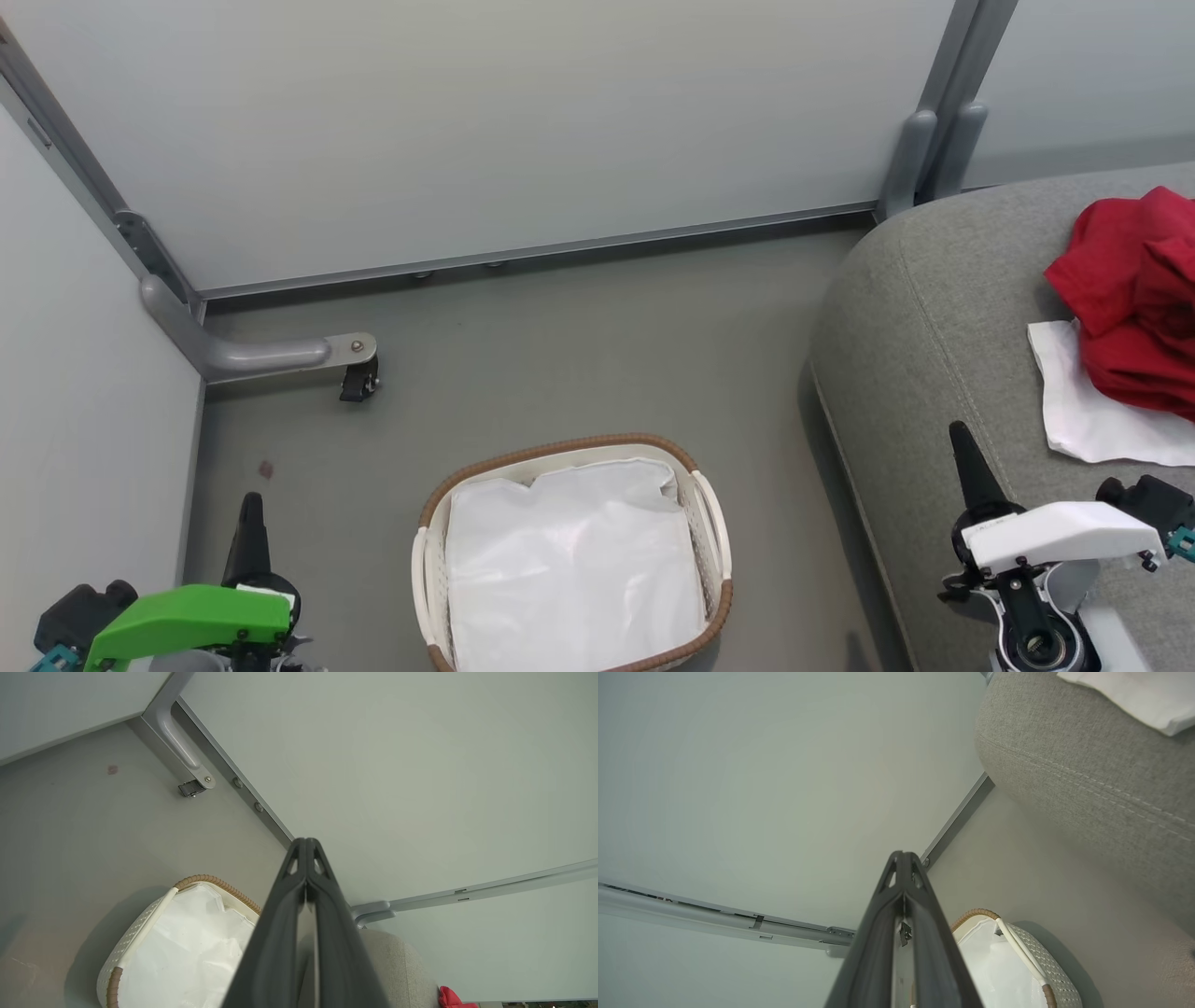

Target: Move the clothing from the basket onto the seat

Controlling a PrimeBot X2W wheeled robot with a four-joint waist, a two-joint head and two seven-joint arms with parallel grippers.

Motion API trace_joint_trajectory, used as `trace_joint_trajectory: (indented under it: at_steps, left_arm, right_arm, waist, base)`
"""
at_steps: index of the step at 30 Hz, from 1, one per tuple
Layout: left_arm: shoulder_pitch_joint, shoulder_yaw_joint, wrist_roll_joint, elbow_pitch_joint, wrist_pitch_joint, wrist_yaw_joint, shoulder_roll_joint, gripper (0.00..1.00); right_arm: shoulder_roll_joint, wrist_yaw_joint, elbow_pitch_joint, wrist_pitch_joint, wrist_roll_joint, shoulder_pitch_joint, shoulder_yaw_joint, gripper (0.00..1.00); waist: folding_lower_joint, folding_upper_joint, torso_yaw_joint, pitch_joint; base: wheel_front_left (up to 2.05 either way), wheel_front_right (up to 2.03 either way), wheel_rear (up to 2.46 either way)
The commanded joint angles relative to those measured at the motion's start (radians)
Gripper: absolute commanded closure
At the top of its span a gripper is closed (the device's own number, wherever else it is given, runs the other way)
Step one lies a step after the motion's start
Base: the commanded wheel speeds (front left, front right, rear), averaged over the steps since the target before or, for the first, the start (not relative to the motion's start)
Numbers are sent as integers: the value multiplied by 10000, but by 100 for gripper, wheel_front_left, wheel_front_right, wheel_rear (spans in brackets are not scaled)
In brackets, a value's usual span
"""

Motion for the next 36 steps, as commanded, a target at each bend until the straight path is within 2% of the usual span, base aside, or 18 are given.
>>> trace_joint_trajectory:
  at_steps: [1,36]
  left_arm:
    - [-258,44,-316,-155,66,-57,76,100]
    - [-483,153,-3427,-543,887,-140,94,100]
  right_arm:
    - [-58,-7,-145,76,306,19,-59,100]
    - [-81,-10,-499,906,3396,221,-437,100]
  waist:
    - [0,0,1,-8]
    - [0,0,14,-193]
  base:
    - [0,0,0]
    - [0,0,0]
